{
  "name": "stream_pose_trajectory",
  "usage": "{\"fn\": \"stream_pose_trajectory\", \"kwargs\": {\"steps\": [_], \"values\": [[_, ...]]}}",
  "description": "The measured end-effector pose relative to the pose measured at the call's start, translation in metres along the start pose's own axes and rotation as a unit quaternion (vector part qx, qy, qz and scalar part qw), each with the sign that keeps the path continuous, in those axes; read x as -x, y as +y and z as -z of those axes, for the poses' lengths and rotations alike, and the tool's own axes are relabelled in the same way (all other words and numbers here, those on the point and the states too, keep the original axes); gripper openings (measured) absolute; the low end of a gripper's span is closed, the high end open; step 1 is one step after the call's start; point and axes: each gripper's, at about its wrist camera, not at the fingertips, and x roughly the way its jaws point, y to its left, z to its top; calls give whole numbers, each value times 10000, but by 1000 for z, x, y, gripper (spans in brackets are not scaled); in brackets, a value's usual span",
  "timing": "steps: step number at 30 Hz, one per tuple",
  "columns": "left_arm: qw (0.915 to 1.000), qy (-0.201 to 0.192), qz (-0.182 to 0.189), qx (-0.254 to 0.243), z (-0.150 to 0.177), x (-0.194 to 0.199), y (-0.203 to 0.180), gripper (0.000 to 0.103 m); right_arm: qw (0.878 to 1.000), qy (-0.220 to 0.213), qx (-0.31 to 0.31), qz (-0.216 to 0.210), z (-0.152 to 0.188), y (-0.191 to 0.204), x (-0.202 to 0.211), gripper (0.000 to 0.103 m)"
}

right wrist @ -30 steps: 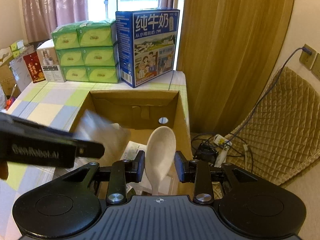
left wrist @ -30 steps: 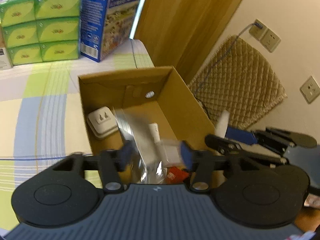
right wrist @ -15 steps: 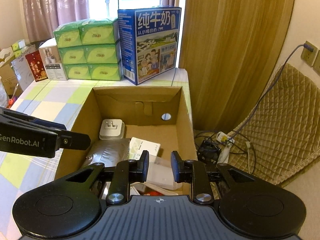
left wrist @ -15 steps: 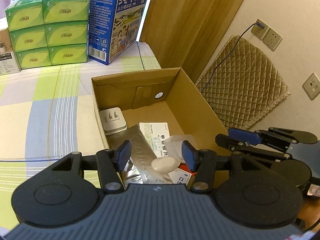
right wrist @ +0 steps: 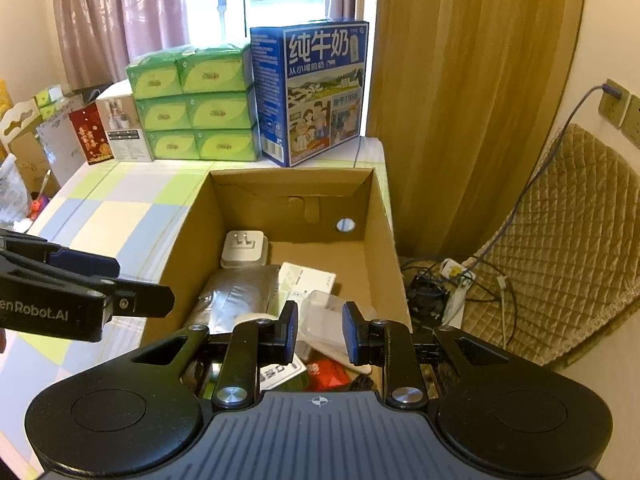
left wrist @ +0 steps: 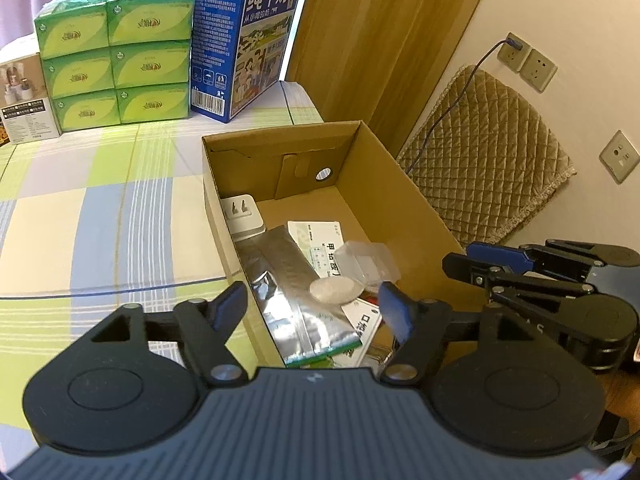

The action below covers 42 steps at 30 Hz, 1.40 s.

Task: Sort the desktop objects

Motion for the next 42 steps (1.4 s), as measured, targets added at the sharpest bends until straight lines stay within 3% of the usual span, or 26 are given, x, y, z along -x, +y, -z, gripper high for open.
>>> {"fn": "stream_pose_trajectory", "kwargs": {"steps": [4,8,13,16,20,29,42], "values": [[10000,-77,-40,-37,8,14,-4,77,10000,-23,-20,-1,5,0,12,25],[9998,-152,-122,-39,15,25,-6,84,9999,-74,-24,76,11,-1,23,50],[9993,-254,-221,-156,25,38,-10,94,9999,-109,-38,91,18,-3,36,68],[9992,-346,-188,-104,32,47,-9,101,9998,-163,-83,96,22,-4,44,85],[9989,-414,-193,-72,40,58,-8,101,9995,-260,-158,116,28,-7,56,99],[9968,-664,-396,-225,66,86,-18,102,9993,-236,-280,103,47,-7,81,101],[9964,-667,-505,130,108,125,-21,101,9970,-259,-712,-169,89,1,121,101]]}}
